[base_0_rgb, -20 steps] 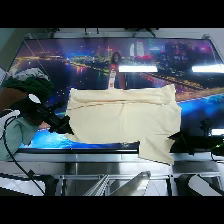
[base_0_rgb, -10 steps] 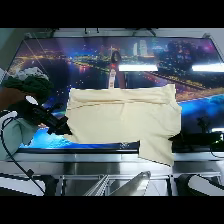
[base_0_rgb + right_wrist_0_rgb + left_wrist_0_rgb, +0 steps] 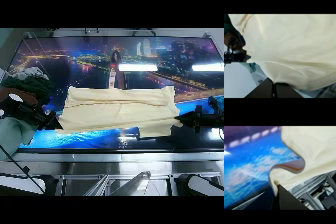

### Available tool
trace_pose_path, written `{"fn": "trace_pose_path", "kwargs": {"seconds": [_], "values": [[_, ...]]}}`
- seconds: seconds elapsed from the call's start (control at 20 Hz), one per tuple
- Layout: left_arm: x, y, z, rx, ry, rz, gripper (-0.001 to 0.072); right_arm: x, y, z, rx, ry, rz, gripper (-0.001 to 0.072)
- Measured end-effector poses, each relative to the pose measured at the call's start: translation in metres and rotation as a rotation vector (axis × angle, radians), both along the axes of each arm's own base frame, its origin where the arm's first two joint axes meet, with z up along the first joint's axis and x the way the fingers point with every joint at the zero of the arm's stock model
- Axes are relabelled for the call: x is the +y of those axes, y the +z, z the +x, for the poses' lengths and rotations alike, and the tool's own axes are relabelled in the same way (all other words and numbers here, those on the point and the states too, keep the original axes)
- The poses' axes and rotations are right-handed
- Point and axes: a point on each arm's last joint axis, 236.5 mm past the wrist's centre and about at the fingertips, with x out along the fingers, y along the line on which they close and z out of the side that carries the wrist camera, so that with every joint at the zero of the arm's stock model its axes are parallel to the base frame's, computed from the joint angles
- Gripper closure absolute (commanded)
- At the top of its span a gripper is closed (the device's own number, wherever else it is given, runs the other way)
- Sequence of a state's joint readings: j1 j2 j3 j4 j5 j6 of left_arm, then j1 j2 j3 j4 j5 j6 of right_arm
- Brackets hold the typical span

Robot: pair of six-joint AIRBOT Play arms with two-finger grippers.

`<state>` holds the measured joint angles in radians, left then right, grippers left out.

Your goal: Fold the shirts.

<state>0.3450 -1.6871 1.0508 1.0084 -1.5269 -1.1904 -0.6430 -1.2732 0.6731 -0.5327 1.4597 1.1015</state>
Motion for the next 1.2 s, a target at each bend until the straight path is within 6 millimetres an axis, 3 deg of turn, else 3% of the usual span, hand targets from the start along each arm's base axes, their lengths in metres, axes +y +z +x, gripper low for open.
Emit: {"fn": "trace_pose_path", "kwargs": {"seconds": [0.2,0.4,0.5,0.65,0.8,0.95,1.0,1.05,1.1,1.15,1.2], "values": [[-0.020,0.032,0.048,-0.148,-0.009,-0.056,0.0680,0.007,0.010,0.039,-0.094,-0.051,0.044,0.0680],[-0.030,0.056,0.102,-0.297,-0.017,-0.033,0.0680,0.000,0.013,0.090,-0.163,-0.091,0.060,0.0680],[-0.033,0.060,0.128,-0.336,-0.005,-0.022,0.0680,-0.007,0.009,0.114,-0.182,-0.102,0.056,0.0680],[-0.039,0.050,0.156,-0.341,0.002,-0.017,0.0680,-0.014,-0.008,0.141,-0.178,-0.113,0.050,0.0680],[-0.050,0.029,0.175,-0.321,-0.014,-0.024,0.0697,-0.017,-0.038,0.156,-0.142,-0.122,0.052,0.0680],[-0.058,0.009,0.182,-0.278,-0.035,-0.037,0.0698,-0.016,-0.066,0.158,-0.118,-0.108,0.048,0.0680],[-0.060,0.005,0.184,-0.267,-0.043,-0.042,0.0695,-0.016,-0.072,0.157,-0.114,-0.100,0.040,0.0645],[-0.061,0.002,0.185,-0.258,-0.048,-0.045,0.0671,-0.016,-0.077,0.156,-0.113,-0.088,0.031,0.0542],[-0.061,0.001,0.187,-0.255,-0.055,-0.049,0.0547,-0.017,-0.080,0.155,-0.116,-0.072,0.020,0.0542],[-0.062,0.003,0.189,-0.259,-0.064,-0.052,0.0472,-0.018,-0.081,0.154,-0.122,-0.054,0.007,0.0541],[-0.062,0.006,0.192,-0.265,-0.069,-0.053,0.0471,-0.020,-0.081,0.152,-0.128,-0.030,-0.010,0.0535]]}}
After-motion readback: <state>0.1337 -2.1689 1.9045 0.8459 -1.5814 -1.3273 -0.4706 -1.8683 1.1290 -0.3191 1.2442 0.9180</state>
